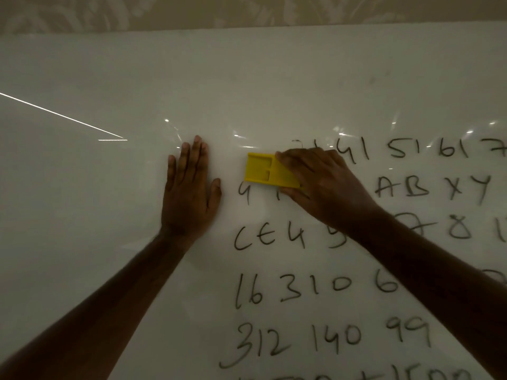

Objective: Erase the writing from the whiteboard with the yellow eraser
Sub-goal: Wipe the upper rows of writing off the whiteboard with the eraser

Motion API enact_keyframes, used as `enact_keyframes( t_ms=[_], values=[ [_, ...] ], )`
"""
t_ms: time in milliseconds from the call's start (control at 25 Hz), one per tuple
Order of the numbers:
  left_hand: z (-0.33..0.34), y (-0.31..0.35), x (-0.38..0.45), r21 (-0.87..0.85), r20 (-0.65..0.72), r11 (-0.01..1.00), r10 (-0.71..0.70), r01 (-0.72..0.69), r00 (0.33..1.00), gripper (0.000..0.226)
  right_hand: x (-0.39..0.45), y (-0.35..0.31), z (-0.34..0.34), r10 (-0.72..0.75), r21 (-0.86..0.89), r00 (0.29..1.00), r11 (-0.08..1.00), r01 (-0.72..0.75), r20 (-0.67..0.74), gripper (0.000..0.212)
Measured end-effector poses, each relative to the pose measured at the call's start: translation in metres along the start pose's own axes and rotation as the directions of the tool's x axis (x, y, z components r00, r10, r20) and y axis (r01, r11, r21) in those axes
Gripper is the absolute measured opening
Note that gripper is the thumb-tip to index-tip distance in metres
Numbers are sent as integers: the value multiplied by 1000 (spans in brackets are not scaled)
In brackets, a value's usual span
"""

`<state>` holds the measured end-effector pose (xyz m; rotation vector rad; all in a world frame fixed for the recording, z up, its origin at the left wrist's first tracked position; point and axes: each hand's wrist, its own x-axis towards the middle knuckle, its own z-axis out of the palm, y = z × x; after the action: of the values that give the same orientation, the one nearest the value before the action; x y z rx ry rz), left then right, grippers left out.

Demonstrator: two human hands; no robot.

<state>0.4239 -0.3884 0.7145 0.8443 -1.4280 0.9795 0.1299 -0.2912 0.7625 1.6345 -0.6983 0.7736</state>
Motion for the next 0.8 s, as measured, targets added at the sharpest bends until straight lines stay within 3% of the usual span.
enact_keyframes(
  t_ms=[240,440,600,800],
  values=[
    [-1,0,-1,-31,-6,999,9,-10,1000,69,62,-2,2,171,42,984,985,-169,-50,64],
    [0,-2,-3,-1,-12,1000,-5,5,1000,67,11,-45,15,-41,76,999,996,39,16,61],
    [0,-2,-3,-7,-2,1000,-9,9,1000,68,-22,-22,0,-125,35,992,992,124,32,57],
    [-1,1,-4,-5,-19,1000,-9,9,1000,68,23,10,-4,108,25,993,994,-107,-45,62]
  ],
)
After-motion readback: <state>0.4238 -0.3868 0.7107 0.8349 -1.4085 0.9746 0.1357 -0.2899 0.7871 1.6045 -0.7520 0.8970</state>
